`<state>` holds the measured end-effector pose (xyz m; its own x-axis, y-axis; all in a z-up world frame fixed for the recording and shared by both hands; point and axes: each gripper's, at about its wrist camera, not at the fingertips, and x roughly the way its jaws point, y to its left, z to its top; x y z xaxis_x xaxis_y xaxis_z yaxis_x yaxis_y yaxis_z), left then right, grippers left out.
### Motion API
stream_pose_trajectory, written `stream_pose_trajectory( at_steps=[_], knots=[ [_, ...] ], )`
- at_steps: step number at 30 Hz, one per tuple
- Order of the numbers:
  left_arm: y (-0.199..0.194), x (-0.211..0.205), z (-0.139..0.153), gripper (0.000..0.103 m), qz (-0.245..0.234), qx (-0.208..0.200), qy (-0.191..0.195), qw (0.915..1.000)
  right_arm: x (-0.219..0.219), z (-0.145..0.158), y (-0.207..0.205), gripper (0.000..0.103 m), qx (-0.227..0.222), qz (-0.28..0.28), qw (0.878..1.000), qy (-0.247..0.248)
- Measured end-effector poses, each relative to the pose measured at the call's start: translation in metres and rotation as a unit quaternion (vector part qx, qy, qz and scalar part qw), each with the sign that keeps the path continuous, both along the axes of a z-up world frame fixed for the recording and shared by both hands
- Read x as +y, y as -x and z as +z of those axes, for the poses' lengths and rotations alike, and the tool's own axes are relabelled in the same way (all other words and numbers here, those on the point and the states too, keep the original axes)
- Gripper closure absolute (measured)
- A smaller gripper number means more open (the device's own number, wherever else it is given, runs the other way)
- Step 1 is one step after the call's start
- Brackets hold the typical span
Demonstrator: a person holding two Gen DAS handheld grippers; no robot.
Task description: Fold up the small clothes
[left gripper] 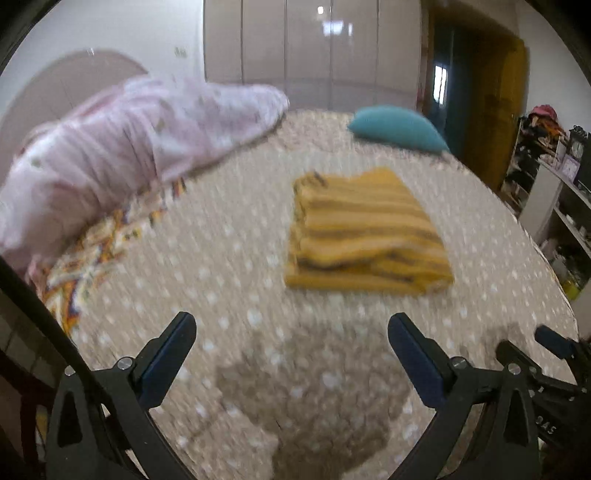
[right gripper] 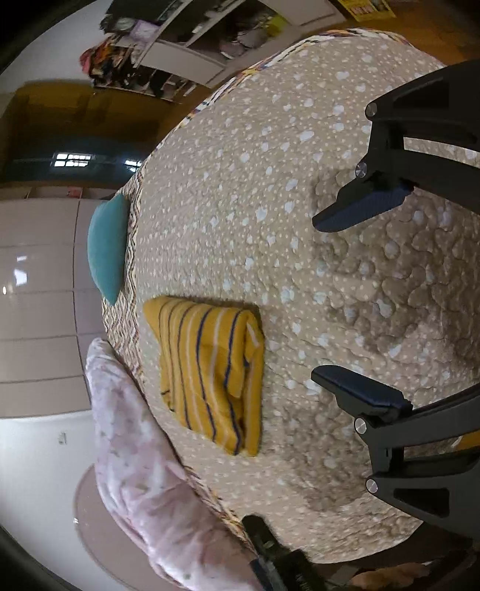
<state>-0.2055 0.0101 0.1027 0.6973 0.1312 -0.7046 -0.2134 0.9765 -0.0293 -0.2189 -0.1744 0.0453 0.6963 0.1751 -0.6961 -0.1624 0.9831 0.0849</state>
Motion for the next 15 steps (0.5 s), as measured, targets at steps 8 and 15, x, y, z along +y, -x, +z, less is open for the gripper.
stream_pose_trajectory(
  at_steps=[8, 15],
  knots=[
    [0.005, -0.009, -0.006, 0.0, -0.008, 0.01, -0.022, 0.9997, 0.003, -0.018, -0.006, 0.022, 0.033, 0.0, 0.999, 0.006],
    [0.003, -0.014, -0.009, 0.0, -0.017, 0.02, -0.023, 0.9994, -0.002, -0.023, -0.007, 0.022, 0.044, -0.009, 0.999, -0.002]
  ],
)
